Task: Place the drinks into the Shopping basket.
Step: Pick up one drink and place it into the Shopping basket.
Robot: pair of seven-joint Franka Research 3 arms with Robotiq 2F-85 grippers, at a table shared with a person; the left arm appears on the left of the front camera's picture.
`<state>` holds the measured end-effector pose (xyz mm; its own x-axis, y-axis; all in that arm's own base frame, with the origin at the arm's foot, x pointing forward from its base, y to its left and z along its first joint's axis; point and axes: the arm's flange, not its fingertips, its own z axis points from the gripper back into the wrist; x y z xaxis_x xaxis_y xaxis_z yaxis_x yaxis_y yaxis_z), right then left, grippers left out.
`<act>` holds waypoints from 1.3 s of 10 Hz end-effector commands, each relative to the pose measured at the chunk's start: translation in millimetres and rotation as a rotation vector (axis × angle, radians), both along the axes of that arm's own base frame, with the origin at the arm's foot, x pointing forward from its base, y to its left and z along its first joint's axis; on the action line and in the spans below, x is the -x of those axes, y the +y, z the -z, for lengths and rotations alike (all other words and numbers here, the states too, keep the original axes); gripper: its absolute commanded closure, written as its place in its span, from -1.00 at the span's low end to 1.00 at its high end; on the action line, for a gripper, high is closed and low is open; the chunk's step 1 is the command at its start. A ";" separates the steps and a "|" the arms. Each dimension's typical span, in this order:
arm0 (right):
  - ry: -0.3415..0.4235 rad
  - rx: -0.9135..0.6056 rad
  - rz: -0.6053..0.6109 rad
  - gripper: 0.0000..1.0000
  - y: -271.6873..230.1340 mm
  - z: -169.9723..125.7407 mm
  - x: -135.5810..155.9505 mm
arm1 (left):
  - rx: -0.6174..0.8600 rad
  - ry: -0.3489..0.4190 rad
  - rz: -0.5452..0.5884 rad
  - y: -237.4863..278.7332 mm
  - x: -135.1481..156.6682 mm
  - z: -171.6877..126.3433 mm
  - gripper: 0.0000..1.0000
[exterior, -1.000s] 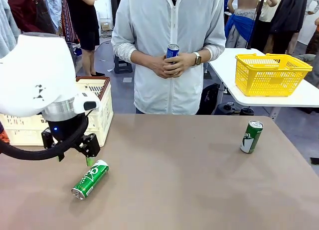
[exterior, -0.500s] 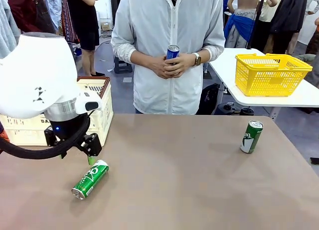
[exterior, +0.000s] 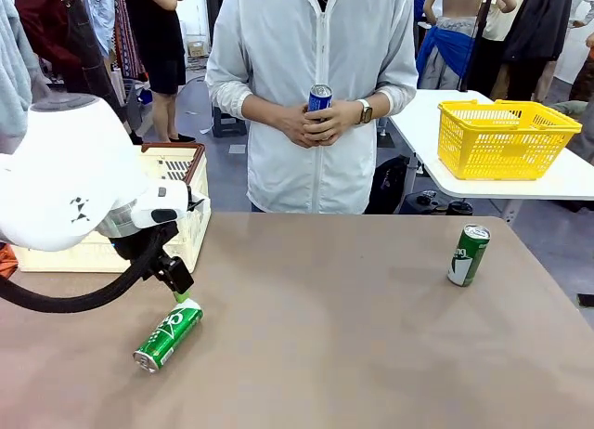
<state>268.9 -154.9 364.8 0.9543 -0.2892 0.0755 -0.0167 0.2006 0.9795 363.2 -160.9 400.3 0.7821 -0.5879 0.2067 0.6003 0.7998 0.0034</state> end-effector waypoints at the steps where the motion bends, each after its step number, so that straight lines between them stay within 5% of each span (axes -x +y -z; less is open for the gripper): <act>1: 0.022 0.000 -0.010 -1.00 -1.9 -5.3 2.4 | 0.046 0.019 0.020 14.3 28.1 37.7 -1.00; 4: 0.022 0.000 -0.010 -1.00 -1.9 -5.3 2.4 | 0.009 0.147 -0.021 7.3 28.7 82.0 -1.00; 10: 0.022 0.000 -0.010 -1.00 -1.9 -5.3 2.4 | 0.013 0.226 -0.027 5.5 30.0 100.6 -1.00; 11: 0.022 0.000 -0.010 -1.00 -1.9 -5.3 2.4 | -0.009 0.245 -0.031 6.2 30.5 101.4 0.19; 12: 0.022 0.000 -0.010 -1.00 -1.9 -5.3 2.4 | -0.012 0.246 -0.025 6.6 31.0 101.1 1.00; 13: 0.022 0.000 -0.010 -1.00 -1.9 -5.3 2.4 | -0.031 0.244 -0.045 6.6 29.6 101.2 1.00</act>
